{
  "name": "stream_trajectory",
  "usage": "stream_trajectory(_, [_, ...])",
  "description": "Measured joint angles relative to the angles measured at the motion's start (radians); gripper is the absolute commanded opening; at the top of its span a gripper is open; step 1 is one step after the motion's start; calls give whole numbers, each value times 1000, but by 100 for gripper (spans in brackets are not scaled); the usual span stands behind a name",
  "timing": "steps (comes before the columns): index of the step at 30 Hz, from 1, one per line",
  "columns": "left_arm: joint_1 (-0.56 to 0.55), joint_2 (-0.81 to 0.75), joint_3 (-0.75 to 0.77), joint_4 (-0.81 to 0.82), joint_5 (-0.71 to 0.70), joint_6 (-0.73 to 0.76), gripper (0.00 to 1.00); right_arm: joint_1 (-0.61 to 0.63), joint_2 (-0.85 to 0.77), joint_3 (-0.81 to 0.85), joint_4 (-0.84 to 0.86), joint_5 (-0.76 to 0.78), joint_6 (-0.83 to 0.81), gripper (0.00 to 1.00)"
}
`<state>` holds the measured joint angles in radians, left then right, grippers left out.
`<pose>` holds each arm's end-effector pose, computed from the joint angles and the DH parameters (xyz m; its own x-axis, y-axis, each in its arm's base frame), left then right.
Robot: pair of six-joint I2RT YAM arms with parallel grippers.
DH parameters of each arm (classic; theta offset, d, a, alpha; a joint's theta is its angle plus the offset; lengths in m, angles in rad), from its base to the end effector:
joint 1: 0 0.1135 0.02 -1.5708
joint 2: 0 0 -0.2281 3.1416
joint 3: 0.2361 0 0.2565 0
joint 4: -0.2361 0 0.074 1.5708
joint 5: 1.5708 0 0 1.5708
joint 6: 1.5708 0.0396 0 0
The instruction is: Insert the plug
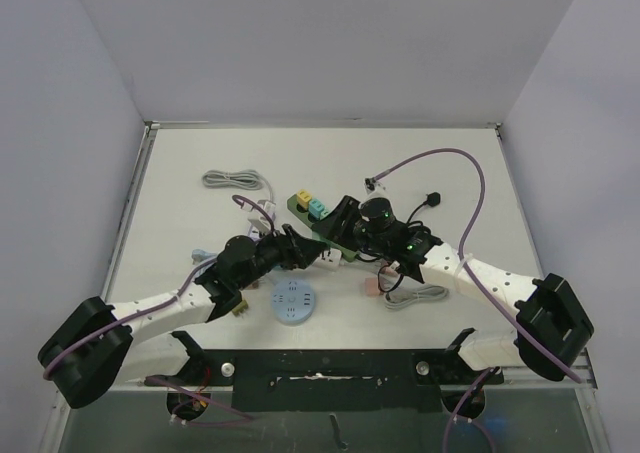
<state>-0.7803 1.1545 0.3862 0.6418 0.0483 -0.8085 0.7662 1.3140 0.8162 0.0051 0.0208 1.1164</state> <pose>0.1845 -0.1853 0.1776 -0.5947 -0.4277 -0.6807 0.4439 0.5311 -0.7217 0.2239 0.2143 0.2140 -0.7606 0.5148 -0.3956 0.0078 0.6165 0.7873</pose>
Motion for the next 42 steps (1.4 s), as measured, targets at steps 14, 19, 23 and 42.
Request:
stream_trajectory(14, [-3, 35, -5, 69, -10, -35, 30, 0, 0, 0, 36, -53, -14, 47])
stream_trajectory(19, [-3, 38, -7, 73, -5, -32, 27, -1, 0, 0, 45, -71, -39, 67])
stream_trajectory(23, [-3, 33, -10, 56, 21, -10, 27, -15, -10, 0, 46, -128, -131, 71])
stream_trajectory(42, [4, -109, -16, 13, 531, 192, 27, -211, -248, -1, -220, -988, -1053, 65])
